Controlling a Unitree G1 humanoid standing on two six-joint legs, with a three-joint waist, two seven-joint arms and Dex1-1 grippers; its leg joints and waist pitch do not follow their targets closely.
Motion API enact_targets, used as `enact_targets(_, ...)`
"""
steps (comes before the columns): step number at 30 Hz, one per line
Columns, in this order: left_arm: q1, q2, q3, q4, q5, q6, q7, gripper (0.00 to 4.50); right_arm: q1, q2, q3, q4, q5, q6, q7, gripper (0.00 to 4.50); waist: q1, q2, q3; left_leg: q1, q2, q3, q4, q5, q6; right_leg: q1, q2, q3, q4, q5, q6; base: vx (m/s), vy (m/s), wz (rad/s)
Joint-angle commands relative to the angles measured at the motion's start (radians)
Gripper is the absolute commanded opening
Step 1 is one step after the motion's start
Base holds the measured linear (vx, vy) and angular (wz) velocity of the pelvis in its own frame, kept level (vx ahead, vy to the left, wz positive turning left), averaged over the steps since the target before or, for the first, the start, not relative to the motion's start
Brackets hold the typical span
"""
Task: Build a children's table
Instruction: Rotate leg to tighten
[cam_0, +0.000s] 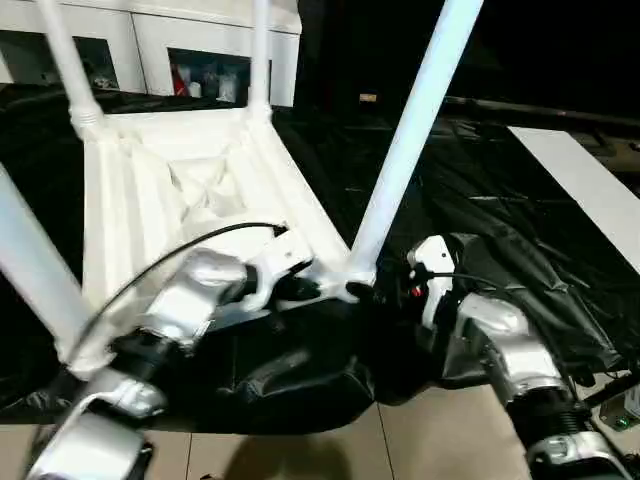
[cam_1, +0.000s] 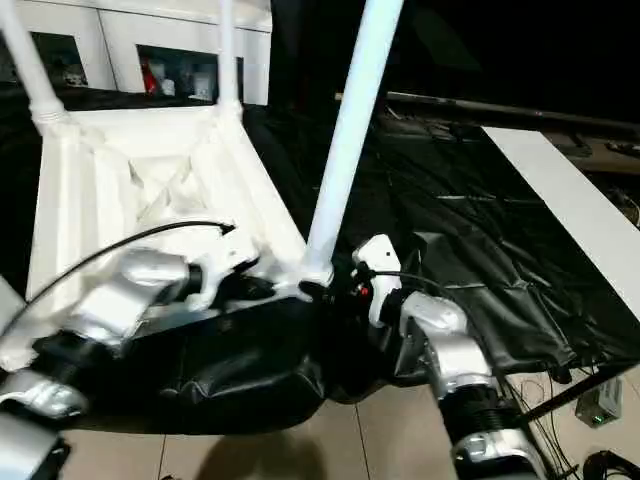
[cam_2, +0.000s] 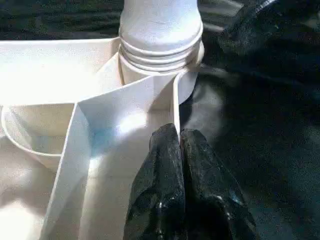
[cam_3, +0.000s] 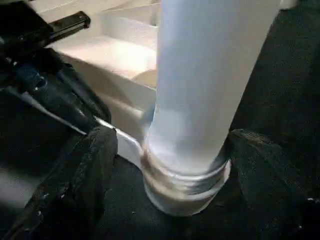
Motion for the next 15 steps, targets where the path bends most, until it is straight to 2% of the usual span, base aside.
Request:
enact_targets(1,0.035,0.024,-0.064,-0.029,-0.016,0.004,-0.110,0.00,0.001,-0.021,0.013,-0.011,-0.009,0.009,0.034,3.76,0.005,0.014,-0.044,0.011,0.033,-0.005,-0.069,-0.254,0.007,0.030,-0.065,0.046,-0.077,-0.222,-0.182,0.000,0.000,0.00)
enact_targets(2,0.042,0.034,-0.065,-0.043,-0.022,0.007,-0.129,0.00,0.000,-0.022,0.020,-0.009,-0.014,0.009,0.042,3.76,0.005,0.011,-0.045,0.012,0.033,-0.003,-0.067,-0.238,0.006,0.030,-0.063,0.046,-0.074,-0.195,-0.187,0.000,0.000,0.00)
enact_targets(4,0.051,0.049,-0.066,-0.064,-0.031,0.010,-0.154,0.00,0.001,-0.027,0.032,-0.012,-0.017,0.013,0.055,3.76,0.007,0.015,-0.046,0.013,0.034,-0.001,-0.066,-0.213,0.009,0.030,-0.061,0.046,-0.067,-0.142,-0.200,0.000,0.000,0.00)
enact_targets(8,0.067,0.065,-0.065,-0.095,-0.038,0.019,-0.169,0.00,0.001,-0.032,0.058,-0.010,-0.034,0.008,0.066,3.76,0.018,0.011,-0.046,0.013,0.032,0.002,-0.063,-0.176,0.013,0.035,-0.062,0.047,-0.059,-0.094,-0.203,0.000,0.000,0.00)
enact_targets(10,0.070,0.067,-0.063,-0.100,-0.038,0.021,-0.168,0.00,0.003,-0.030,0.063,-0.011,-0.036,0.009,0.071,3.76,0.022,0.011,-0.047,0.014,0.031,0.003,-0.062,-0.163,0.013,0.036,-0.062,0.047,-0.058,-0.079,-0.203,0.000,0.000,0.00)
enact_targets(11,0.071,0.068,-0.062,-0.104,-0.039,0.023,-0.167,0.00,0.004,-0.030,0.064,-0.011,-0.036,0.010,0.076,3.60,0.022,0.003,-0.046,0.013,0.029,0.004,-0.060,-0.154,0.016,0.036,-0.061,0.047,-0.058,-0.071,-0.202,0.000,0.000,0.00)
enact_targets(13,0.076,0.070,-0.062,-0.114,-0.041,0.029,-0.167,0.00,0.008,-0.027,0.064,-0.013,-0.031,0.012,0.083,3.48,0.024,0.008,-0.045,0.013,0.030,0.003,-0.061,-0.156,0.017,0.037,-0.063,0.047,-0.058,-0.076,-0.201,0.000,0.000,0.00)
enact_targets(14,0.079,0.072,-0.062,-0.123,-0.043,0.035,-0.168,0.00,0.010,-0.024,0.060,-0.013,-0.020,0.017,0.088,3.37,0.024,0.001,-0.043,0.013,0.030,0.003,-0.062,-0.162,0.017,0.036,-0.062,0.047,-0.059,-0.087,-0.200,0.000,0.000,0.00)
enact_targets(15,0.080,0.072,-0.062,-0.126,-0.044,0.037,-0.168,0.00,0.010,-0.023,0.058,-0.013,-0.015,0.019,0.090,3.28,0.024,0.003,-0.043,0.013,0.031,0.003,-0.062,-0.164,0.017,0.036,-0.062,0.047,-0.059,-0.093,-0.199,0.000,0.000,0.00)
